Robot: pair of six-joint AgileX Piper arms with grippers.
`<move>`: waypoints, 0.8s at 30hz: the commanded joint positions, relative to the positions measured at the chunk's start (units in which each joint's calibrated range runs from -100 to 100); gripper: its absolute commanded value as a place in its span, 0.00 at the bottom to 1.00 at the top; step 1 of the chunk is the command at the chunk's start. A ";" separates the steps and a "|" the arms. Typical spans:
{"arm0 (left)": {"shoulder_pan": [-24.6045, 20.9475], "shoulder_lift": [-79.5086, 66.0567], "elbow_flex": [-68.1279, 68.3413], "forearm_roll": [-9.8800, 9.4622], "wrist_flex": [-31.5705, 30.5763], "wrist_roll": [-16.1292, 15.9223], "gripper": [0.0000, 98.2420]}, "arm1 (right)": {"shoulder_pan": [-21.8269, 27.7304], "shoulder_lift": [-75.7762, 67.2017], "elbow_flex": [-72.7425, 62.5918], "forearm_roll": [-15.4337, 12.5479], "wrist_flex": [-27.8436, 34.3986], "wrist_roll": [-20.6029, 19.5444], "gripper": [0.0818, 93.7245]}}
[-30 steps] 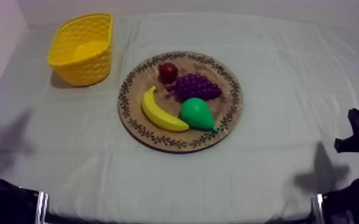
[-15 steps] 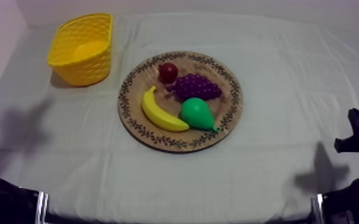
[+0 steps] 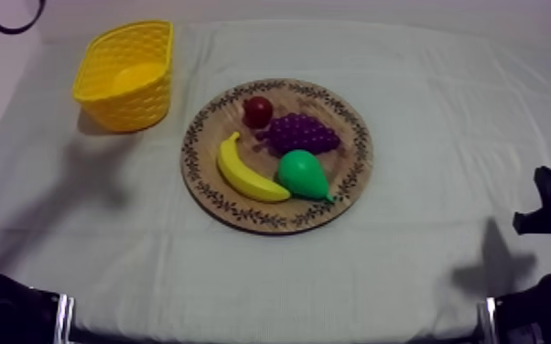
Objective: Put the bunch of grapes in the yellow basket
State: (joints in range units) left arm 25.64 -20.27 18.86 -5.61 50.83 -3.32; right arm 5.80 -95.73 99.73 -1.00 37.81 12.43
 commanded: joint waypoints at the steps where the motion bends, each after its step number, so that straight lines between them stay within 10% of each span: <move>1: 0.18 2.48 -0.24 0.26 0.00 -1.39 0.00 | 0.02 -0.02 0.04 0.00 0.01 -0.03 0.00; 24: 5.11 19.67 -7.59 2.60 -0.61 -6.94 0.00 | 0.02 -0.02 0.04 0.00 0.01 -0.03 0.00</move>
State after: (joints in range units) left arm 30.71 -0.77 11.37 -3.09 50.13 -10.10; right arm 5.80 -95.73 99.73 -1.00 37.81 12.42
